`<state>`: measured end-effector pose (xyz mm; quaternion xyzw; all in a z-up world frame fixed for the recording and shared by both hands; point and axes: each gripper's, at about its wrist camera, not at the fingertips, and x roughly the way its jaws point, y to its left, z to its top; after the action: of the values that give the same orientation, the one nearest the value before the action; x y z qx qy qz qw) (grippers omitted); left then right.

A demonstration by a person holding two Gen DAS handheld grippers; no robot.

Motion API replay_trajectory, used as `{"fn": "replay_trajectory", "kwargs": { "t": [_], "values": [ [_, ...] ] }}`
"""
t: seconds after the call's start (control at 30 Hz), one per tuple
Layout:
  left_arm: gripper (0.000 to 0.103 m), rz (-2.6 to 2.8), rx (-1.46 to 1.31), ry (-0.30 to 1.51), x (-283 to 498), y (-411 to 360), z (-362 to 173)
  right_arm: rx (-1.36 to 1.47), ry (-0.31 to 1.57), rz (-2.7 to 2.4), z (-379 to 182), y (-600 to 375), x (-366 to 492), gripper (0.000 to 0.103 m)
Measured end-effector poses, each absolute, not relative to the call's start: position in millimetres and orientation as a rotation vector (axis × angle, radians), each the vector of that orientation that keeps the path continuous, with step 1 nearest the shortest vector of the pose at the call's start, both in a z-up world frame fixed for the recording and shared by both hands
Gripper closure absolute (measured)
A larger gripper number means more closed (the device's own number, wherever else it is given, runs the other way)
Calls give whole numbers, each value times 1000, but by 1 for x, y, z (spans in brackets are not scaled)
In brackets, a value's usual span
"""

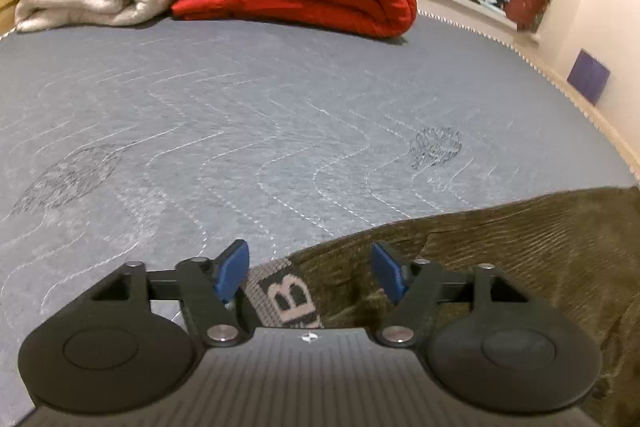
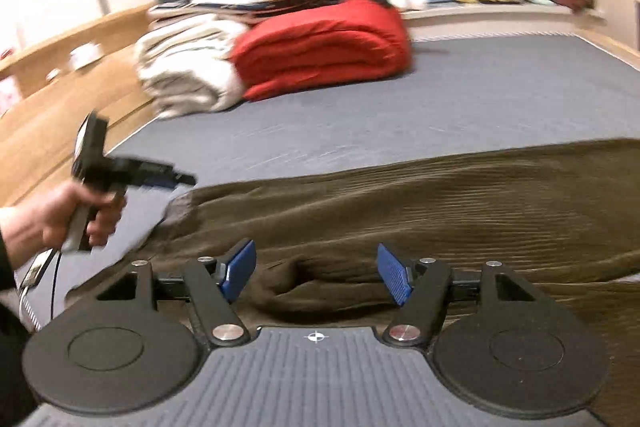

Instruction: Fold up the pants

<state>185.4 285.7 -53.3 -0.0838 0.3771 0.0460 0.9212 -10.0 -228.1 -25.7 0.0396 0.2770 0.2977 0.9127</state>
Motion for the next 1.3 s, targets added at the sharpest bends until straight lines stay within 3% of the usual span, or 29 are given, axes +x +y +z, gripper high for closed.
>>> {"fn": "replay_trajectory", "kwargs": {
  "t": [0.07,0.23,0.4,0.5,0.53,0.57,0.63,0.97,1.2,1.3],
  "values": [
    [22,89,-126,782,195,277,-58,106,584,586,-29,-235,-1,34],
    [17,70,34,804,216,248,-77,122,605,572,-34,-242,13,34],
    [23,79,39,822,228,247,-92,100,612,580,-36,-242,12,34],
    [59,63,21,819,228,251,-90,91,621,572,-35,-244,13,34],
    [79,48,4,818,227,252,-87,90,621,569,-34,-244,13,34],
    [91,35,-7,814,225,253,-84,89,618,565,-32,-245,13,34],
    [97,36,22,800,222,248,-76,87,608,550,-29,-247,11,34],
    [100,-51,103,614,150,219,-16,148,542,344,-11,-286,13,34],
    [101,-290,217,464,28,197,35,334,561,173,-18,-335,24,34],
    [101,-447,296,441,-37,192,31,433,586,179,-11,-360,35,34]
  ]
}}
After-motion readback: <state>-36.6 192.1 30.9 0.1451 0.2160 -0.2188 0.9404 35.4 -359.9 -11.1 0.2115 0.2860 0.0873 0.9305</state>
